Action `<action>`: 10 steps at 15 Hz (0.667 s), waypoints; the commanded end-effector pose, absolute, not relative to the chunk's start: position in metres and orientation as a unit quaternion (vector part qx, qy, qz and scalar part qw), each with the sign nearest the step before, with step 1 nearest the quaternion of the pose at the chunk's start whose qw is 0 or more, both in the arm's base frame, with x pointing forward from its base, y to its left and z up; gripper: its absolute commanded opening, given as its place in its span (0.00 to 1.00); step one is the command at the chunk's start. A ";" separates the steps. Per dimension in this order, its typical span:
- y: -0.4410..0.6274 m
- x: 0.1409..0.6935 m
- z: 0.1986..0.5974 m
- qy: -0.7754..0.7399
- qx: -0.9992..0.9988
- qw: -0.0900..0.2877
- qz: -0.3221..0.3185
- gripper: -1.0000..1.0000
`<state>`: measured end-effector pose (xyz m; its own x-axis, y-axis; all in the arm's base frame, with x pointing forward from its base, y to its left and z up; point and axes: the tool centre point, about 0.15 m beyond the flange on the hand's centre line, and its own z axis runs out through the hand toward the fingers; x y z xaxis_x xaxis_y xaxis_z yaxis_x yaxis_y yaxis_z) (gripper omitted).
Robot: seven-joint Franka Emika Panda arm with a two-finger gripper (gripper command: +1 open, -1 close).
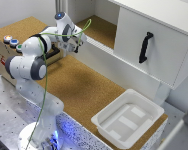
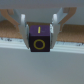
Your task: Place the purple block inside the left cabinet
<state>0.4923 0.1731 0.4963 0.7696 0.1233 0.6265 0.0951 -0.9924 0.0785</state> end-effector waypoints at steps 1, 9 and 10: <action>0.175 0.569 0.513 0.057 0.930 0.058 0.357 0.00; 0.174 0.668 0.471 0.048 0.942 0.041 0.329 0.00; 0.174 0.677 0.473 0.046 0.941 0.041 0.333 0.00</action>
